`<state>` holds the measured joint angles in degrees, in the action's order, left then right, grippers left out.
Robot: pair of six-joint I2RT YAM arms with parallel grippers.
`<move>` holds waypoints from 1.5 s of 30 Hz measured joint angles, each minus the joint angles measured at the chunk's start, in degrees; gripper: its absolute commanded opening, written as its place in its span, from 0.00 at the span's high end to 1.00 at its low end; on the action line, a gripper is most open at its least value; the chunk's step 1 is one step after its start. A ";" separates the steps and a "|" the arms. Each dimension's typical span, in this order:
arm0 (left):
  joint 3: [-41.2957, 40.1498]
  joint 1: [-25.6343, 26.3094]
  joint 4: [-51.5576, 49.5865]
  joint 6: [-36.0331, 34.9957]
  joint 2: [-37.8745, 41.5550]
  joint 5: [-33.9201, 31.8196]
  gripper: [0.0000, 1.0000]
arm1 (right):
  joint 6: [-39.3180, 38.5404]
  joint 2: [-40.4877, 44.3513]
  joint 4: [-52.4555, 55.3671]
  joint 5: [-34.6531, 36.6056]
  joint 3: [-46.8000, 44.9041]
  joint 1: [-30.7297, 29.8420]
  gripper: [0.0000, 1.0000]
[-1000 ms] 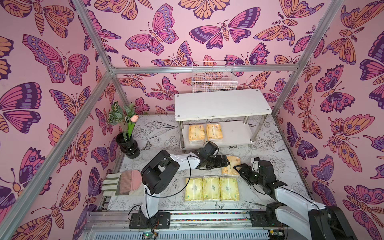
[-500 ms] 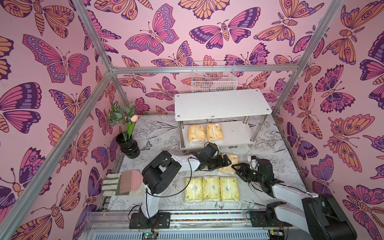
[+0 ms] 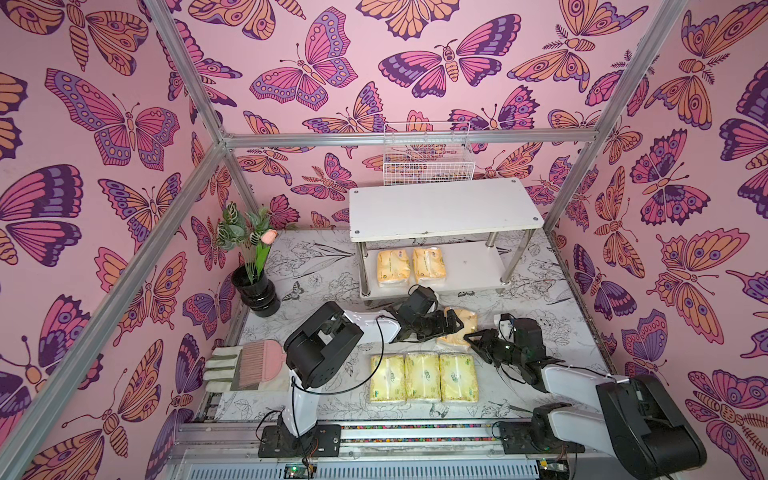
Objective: Place the tissue boxes on the shelf by color
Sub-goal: Pick up the box of tissues from the center of the board, then place a box of tissues on the shelf.
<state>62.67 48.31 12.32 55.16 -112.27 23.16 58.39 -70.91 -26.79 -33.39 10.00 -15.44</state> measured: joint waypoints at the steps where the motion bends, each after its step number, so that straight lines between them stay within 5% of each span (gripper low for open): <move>1: 0.00 0.04 0.00 0.00 0.00 -0.02 0.01 | 0.04 -0.15 -0.24 -0.11 0.00 0.00 0.79; 10: 0.00 0.17 -0.24 -0.02 0.15 -0.11 0.00 | -0.20 3.96 2.40 0.09 0.33 0.00 1.00; 17: 0.07 0.46 -6.27 -2.19 4.52 -3.23 0.01 | -0.50 11.23 9.01 0.57 1.42 0.87 1.00; 27: 1.68 -1.38 -19.04 -8.79 21.70 -11.89 0.00 | -2.47 21.33 20.79 0.87 7.87 6.78 1.00; 45: -1.88 -6.32 -33.53 -12.98 37.51 -20.11 0.01 | -9.18 -13.99 16.28 -5.99 32.35 12.44 1.00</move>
<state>60.80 42.00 -21.21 42.17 -74.76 3.05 49.21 -84.90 -10.50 -39.38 42.35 -3.01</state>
